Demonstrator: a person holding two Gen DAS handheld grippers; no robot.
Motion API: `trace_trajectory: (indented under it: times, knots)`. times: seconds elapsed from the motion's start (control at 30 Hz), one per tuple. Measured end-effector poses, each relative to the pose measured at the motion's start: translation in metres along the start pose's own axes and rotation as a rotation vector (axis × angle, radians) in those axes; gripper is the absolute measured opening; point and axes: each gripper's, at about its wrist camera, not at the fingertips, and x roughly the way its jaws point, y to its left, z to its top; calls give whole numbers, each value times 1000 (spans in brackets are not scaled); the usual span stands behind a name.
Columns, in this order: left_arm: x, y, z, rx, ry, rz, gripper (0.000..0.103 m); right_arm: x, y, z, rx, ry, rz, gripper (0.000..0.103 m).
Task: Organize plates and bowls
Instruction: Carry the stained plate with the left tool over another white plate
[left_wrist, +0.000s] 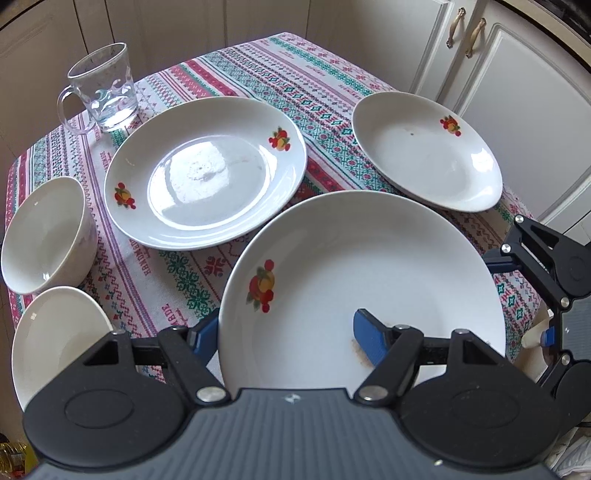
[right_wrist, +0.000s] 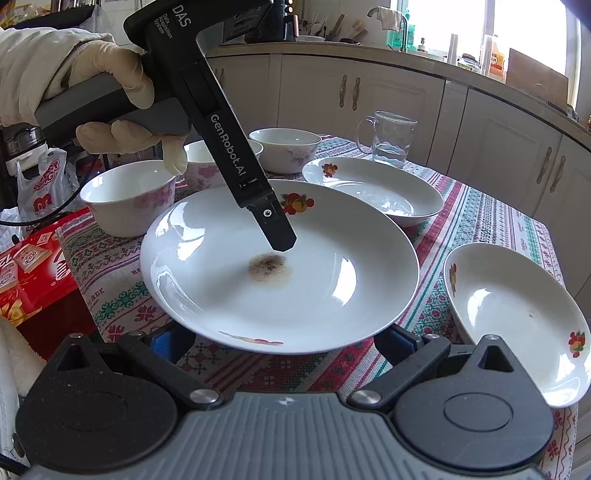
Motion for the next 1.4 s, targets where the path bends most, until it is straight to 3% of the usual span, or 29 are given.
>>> trace_trajectory:
  times: [0.47,1.4]
  knots:
    - [0,-21,35,45,-37,0,74,-13,-26,5,0,-26,-47,103]
    - [49,-78,127,199,-36,-59,74,-40,-104,-17,87,-27,-189,103]
